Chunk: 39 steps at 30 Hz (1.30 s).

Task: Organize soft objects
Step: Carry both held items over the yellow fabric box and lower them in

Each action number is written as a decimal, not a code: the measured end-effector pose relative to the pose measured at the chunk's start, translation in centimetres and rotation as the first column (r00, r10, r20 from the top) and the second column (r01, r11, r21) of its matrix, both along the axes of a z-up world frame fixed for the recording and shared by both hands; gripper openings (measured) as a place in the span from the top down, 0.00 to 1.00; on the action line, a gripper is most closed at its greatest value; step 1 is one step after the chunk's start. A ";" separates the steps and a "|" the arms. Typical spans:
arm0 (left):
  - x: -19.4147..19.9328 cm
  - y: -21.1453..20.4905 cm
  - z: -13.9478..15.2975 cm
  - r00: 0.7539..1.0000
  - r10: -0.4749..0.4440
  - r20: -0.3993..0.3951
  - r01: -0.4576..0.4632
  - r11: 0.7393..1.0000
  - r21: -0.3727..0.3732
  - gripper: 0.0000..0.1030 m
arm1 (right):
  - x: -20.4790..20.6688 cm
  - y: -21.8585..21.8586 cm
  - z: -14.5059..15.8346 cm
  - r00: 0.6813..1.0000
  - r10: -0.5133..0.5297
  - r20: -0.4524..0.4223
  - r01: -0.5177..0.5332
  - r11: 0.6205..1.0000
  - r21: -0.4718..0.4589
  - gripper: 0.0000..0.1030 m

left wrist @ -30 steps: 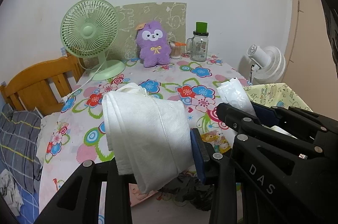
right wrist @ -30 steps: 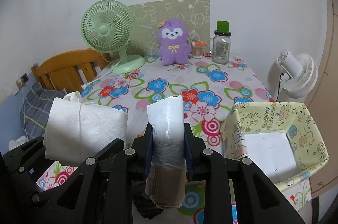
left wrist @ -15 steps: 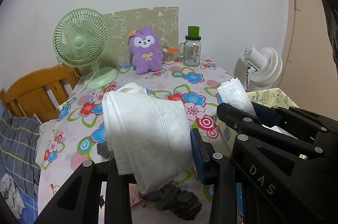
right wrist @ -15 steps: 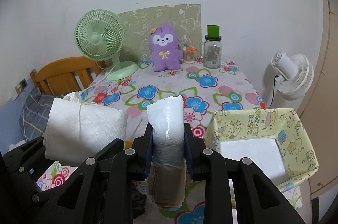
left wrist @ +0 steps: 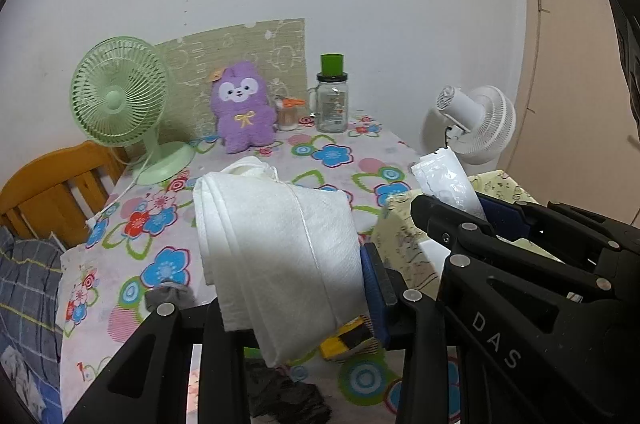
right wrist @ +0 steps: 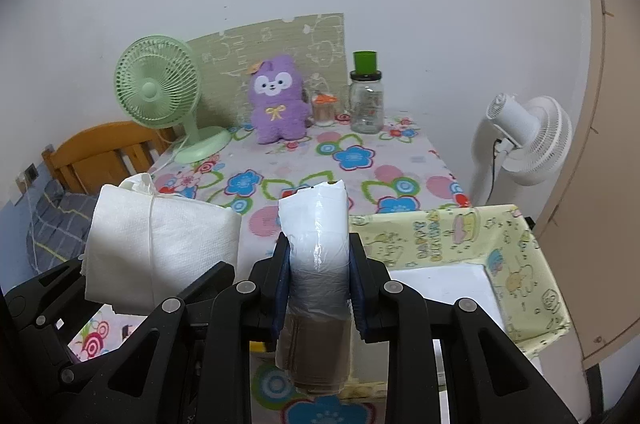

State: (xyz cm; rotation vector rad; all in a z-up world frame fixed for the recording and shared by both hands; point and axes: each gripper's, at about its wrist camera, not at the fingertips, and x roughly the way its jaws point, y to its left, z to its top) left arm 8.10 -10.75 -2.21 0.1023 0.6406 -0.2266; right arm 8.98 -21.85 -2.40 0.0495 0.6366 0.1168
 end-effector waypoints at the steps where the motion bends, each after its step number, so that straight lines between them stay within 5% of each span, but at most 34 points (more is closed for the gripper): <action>1: 0.0 -0.2 0.0 1.000 -0.003 0.000 0.003 1.000 0.000 0.64 | 0.0 -0.4 0.1 1.000 -0.005 0.001 0.005 1.000 0.000 0.72; 37: 3.0 -11.1 -2.8 0.981 -0.178 -0.072 0.182 0.982 0.052 0.63 | 1.8 -11.1 -3.3 0.977 -0.190 -0.091 0.191 0.982 -0.002 0.71; 39: 3.3 -11.4 -3.1 0.980 -0.181 -0.080 0.186 0.981 0.058 0.53 | 2.2 -11.3 -3.7 0.975 -0.196 -0.104 0.197 0.980 -0.004 0.71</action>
